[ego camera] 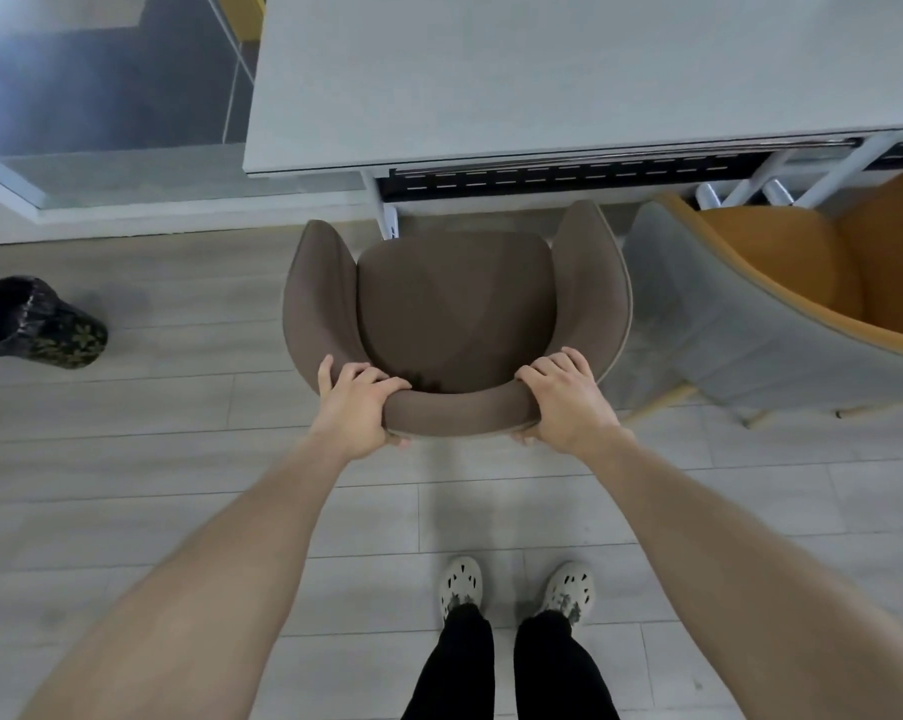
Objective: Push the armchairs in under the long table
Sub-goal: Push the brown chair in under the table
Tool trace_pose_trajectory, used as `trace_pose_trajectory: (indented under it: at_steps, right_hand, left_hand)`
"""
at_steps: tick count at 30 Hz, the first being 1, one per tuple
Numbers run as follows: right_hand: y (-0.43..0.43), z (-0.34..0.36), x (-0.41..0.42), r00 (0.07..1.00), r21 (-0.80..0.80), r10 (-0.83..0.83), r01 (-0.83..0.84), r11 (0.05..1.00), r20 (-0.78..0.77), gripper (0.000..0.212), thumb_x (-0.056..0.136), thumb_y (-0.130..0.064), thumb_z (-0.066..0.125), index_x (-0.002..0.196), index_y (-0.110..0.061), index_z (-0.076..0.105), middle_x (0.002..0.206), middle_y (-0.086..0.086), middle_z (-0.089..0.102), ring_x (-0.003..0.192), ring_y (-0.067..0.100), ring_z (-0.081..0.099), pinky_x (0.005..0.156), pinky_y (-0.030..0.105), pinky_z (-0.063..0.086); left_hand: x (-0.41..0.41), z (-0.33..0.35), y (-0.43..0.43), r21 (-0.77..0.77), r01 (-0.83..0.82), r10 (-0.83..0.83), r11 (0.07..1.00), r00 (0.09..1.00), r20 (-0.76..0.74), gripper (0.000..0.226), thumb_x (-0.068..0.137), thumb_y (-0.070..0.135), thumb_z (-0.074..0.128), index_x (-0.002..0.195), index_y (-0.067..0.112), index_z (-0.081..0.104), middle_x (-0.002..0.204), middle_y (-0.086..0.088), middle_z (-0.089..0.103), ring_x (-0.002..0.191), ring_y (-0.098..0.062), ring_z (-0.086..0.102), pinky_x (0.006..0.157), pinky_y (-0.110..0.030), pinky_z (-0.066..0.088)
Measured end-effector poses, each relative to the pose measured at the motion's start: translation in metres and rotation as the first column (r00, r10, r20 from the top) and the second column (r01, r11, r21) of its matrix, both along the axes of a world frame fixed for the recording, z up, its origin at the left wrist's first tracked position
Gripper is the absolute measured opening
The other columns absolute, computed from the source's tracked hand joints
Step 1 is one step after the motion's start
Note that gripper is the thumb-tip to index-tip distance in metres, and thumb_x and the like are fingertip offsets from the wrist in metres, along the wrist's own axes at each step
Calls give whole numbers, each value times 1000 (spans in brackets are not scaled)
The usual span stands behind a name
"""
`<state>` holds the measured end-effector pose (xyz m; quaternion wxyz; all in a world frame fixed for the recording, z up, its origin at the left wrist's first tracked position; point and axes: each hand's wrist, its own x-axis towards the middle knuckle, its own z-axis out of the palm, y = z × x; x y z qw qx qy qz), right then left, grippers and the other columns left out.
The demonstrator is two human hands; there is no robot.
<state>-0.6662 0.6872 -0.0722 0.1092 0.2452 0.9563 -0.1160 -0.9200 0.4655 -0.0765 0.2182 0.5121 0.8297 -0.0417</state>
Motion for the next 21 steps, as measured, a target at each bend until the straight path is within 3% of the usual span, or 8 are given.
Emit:
trace_pose_trajectory:
  at_steps: [17, 21]
  right_hand:
    - [-19, 18, -3, 990, 5, 9, -9, 1000, 140, 88, 80, -66, 82, 148, -17, 53, 143, 4, 60, 146, 29, 44, 135, 50, 6]
    - [-15, 27, 5, 990, 9, 10, -12, 1000, 138, 87, 83, -52, 82, 154, -14, 48, 157, 7, 51, 157, 28, 33, 135, 48, 6]
  left_hand:
    - [8, 14, 0, -122, 16, -19, 992, 1000, -23, 92, 69, 72, 87, 149, 44, 51, 147, 10, 58, 154, -23, 35, 128, -70, -2]
    - [14, 21, 1, -135, 17, -21, 991, 999, -30, 97, 68, 74, 84, 152, 41, 49, 151, 9, 56, 154, -23, 36, 129, -68, 1]
